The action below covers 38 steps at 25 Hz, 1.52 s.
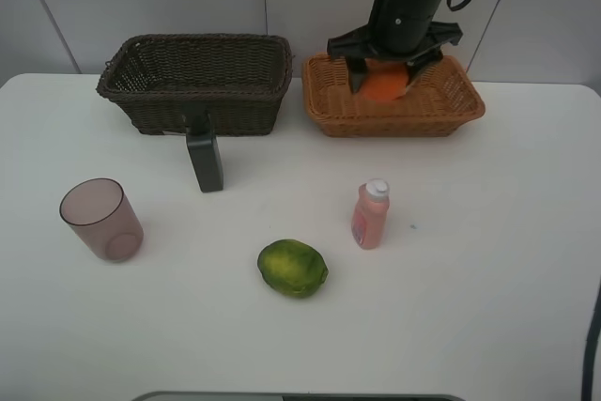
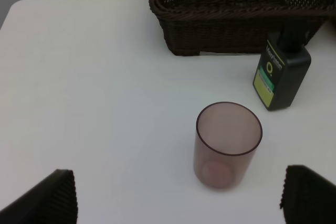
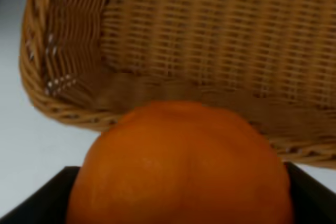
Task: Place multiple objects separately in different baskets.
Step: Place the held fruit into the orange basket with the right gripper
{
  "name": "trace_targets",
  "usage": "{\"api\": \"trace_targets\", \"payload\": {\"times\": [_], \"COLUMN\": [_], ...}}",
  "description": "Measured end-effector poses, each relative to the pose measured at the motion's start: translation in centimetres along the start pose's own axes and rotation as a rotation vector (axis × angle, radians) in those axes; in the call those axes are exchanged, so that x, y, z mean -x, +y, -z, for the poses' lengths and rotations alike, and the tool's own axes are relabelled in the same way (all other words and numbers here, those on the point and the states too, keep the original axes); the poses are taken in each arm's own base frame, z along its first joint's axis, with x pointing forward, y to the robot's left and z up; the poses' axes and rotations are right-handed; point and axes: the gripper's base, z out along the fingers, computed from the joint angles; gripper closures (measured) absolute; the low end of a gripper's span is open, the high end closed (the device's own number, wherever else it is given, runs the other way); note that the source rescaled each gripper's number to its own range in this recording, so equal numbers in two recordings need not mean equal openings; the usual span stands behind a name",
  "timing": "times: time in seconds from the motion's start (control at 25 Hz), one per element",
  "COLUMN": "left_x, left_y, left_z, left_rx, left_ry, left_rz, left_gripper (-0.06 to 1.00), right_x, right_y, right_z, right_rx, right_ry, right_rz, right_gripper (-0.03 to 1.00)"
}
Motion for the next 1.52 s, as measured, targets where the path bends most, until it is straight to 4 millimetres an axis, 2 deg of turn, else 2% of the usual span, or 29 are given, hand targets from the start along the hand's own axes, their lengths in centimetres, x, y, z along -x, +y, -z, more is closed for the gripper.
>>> {"api": "trace_targets", "payload": {"times": [0.16,0.48,0.68,0.88,0.92,1.08,1.16,1.32,1.52], "left_x": [0.0,0.0,0.0,0.0,0.0,0.0,0.0,0.0,0.0], "left_y": [0.0,0.0,0.0,0.0,0.0,0.0,0.0,0.0,0.0], "left_z": [0.0,0.0,0.0,0.0,0.0,0.0,0.0,0.0,0.0], "left_rx": [0.000,0.000,0.000,0.000,0.000,0.000,0.000,0.000,0.000], "left_ry": [0.000,0.000,0.000,0.000,0.000,0.000,0.000,0.000,0.000], "left_rz": [0.000,0.000,0.000,0.000,0.000,0.000,0.000,0.000,0.000], "left_gripper": [-0.05,-0.05,-0.05,-0.05,-0.05,-0.05,-0.05,-0.05,-0.05], "right_x": [1.3,2.8,3.8,3.9,3.9,4.0,4.0,3.8,3.4], "right_y": [-0.8,-0.4,-1.4,-2.7,-2.7,-2.7,-2.7,-3.0,-2.9], "right_z": [-1.7,-6.2,-7.2,-8.6,-8.7,-8.7,-8.7,-7.3,-2.9], "right_rx": [-0.002,0.051,0.081,0.063,0.060,0.061,0.060,0.049,0.047], "right_ry": [-0.010,-0.101,-0.181,-0.179,-0.179,-0.194,-0.193,-0.165,-0.123], "right_rz": [-0.018,-0.040,-0.079,-0.098,-0.094,-0.090,-0.090,-0.095,-0.078], "right_gripper": [0.40,0.40,0.40,0.40,0.37,0.10,0.03,0.00,-0.01]}}
